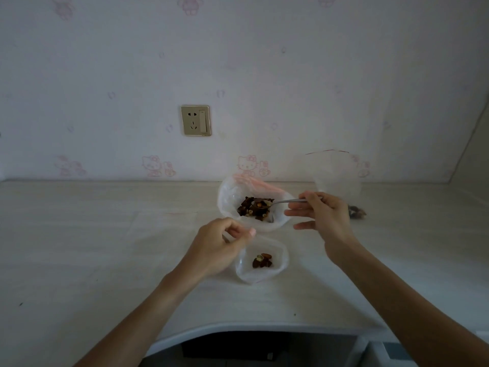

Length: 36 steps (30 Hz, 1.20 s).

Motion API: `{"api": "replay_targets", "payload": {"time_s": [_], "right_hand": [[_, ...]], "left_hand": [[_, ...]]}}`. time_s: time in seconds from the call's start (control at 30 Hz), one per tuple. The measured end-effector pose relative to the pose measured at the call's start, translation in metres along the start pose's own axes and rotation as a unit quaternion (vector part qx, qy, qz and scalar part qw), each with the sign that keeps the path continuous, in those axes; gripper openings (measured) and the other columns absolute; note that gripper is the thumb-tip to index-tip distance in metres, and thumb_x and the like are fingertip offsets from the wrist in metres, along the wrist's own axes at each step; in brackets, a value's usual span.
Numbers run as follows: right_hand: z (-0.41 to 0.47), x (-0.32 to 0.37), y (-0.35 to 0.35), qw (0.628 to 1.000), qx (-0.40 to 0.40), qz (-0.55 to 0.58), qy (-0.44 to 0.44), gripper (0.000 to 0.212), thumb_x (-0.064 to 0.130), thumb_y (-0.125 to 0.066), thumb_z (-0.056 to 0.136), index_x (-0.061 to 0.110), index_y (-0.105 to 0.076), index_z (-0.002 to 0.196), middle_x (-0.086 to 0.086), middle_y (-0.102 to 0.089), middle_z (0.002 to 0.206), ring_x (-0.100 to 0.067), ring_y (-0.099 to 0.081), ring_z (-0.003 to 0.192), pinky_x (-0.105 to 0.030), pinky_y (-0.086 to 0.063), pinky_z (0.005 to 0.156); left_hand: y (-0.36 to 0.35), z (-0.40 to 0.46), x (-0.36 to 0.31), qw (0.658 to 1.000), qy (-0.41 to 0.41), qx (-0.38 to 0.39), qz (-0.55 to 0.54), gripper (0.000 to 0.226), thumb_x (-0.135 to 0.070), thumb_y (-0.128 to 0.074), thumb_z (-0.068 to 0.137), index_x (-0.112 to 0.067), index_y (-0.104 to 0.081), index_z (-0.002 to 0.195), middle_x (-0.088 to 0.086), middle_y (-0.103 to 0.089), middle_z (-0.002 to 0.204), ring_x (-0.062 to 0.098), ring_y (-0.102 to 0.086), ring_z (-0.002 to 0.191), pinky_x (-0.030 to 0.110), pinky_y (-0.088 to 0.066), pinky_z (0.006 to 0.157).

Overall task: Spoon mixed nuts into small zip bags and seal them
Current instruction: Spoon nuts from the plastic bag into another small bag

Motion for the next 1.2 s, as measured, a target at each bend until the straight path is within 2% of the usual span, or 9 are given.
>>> {"api": "replay_targets", "payload": {"time_s": [0.17,0.43,0.6,0.7,0.87,0.97,1.03,1.13,1.2], "right_hand": [[-0.023,0.015,0.025,0.999,0.020,0.019,-0.024,0.027,0.021,-0.054,0.106,-0.001,-0.068,0.104,-0.020,-0.078,0.089,-0.034,-0.078,0.081,-0.034,-0.060,0.051],[-0.057,0.013,0.032,0.996,0.081,-0.027,-0.037,0.029,0.021,-0.051,0.107,-0.002,-0.069,0.104,-0.021,-0.077,0.091,-0.036,-0.078,0.083,-0.034,-0.061,0.053],[-0.074,0.031,0.013,0.964,0.161,-0.160,0.141,0.023,0.032,-0.055,0.098,0.017,-0.073,0.098,-0.005,-0.078,0.089,-0.025,-0.077,0.086,-0.039,-0.063,0.059],[-0.086,0.039,0.001,0.908,0.210,-0.268,0.243,0.027,0.041,-0.053,0.099,0.025,-0.075,0.103,0.016,-0.076,0.095,-0.008,-0.074,0.091,-0.030,-0.062,0.062],[-0.088,0.043,-0.003,0.864,0.215,-0.339,0.304,0.030,0.042,-0.051,0.104,0.025,-0.075,0.108,0.019,-0.073,0.099,-0.010,-0.071,0.089,-0.032,-0.060,0.066],[-0.080,0.043,-0.001,0.893,0.195,-0.298,0.273,0.027,0.042,-0.051,0.101,0.026,-0.073,0.103,0.020,-0.074,0.094,-0.010,-0.073,0.086,-0.028,-0.061,0.064],[-0.070,0.041,0.004,0.930,0.157,-0.237,0.234,0.024,0.037,-0.052,0.100,0.023,-0.071,0.099,0.009,-0.076,0.090,-0.018,-0.075,0.084,-0.033,-0.062,0.061],[-0.053,0.031,0.014,0.981,0.088,-0.117,0.127,0.024,0.020,-0.051,0.106,0.007,-0.071,0.098,-0.010,-0.077,0.082,-0.029,-0.076,0.080,-0.037,-0.062,0.058],[-0.042,0.022,0.019,0.996,0.046,-0.053,0.049,0.026,0.018,-0.050,0.107,0.001,-0.069,0.100,-0.015,-0.076,0.081,-0.033,-0.076,0.079,-0.035,-0.060,0.056]], "left_hand": [[-0.008,0.002,0.007,0.999,0.008,0.030,0.021,0.010,-0.045,-0.074,0.092,-0.036,-0.077,0.091,-0.026,-0.073,0.086,-0.010,-0.066,0.079,0.017,-0.049,0.073],[-0.016,0.015,-0.005,0.998,-0.029,0.057,0.031,0.015,-0.035,-0.069,0.098,-0.030,-0.077,0.086,-0.014,-0.077,0.082,0.000,-0.071,0.078,0.020,-0.052,0.075],[-0.021,0.014,-0.013,0.993,-0.074,0.088,-0.017,0.019,-0.034,-0.065,0.101,-0.021,-0.074,0.090,0.002,-0.072,0.067,0.021,-0.060,0.057,0.022,-0.042,0.058],[-0.020,0.013,-0.017,0.990,-0.106,0.087,-0.027,0.022,-0.034,-0.064,0.103,-0.021,-0.070,0.086,-0.008,-0.052,0.048,0.006,-0.037,0.044,0.016,-0.026,0.049],[-0.020,0.015,-0.018,0.988,-0.123,0.098,-0.004,0.022,-0.041,-0.059,0.104,-0.029,-0.064,0.086,-0.012,-0.050,0.045,0.005,-0.036,0.041,0.017,-0.027,0.045],[-0.019,0.020,-0.016,0.989,-0.103,0.101,0.009,0.022,-0.040,-0.059,0.104,-0.029,-0.064,0.086,-0.012,-0.055,0.048,0.004,-0.040,0.041,0.019,-0.031,0.048],[-0.017,0.022,-0.014,0.991,-0.090,0.091,0.034,0.021,-0.043,-0.061,0.102,-0.034,-0.065,0.084,-0.015,-0.062,0.054,0.002,-0.048,0.044,0.022,-0.037,0.052],[-0.010,0.022,-0.016,0.993,-0.089,0.064,0.050,0.020,-0.048,-0.060,0.101,-0.039,-0.064,0.083,-0.022,-0.068,0.063,-0.001,-0.062,0.049,0.016,-0.039,0.050],[-0.003,0.023,-0.014,0.996,-0.072,0.050,0.013,0.020,-0.047,-0.060,0.101,-0.036,-0.067,0.086,-0.018,-0.075,0.074,0.005,-0.070,0.055,0.014,-0.043,0.046]]}}
Point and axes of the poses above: each hand's wrist, its own z-axis towards the middle knuckle, its own y-axis out of the back of the hand, x = y × z, the point moved 7 cm from there along z, towards the middle knuckle
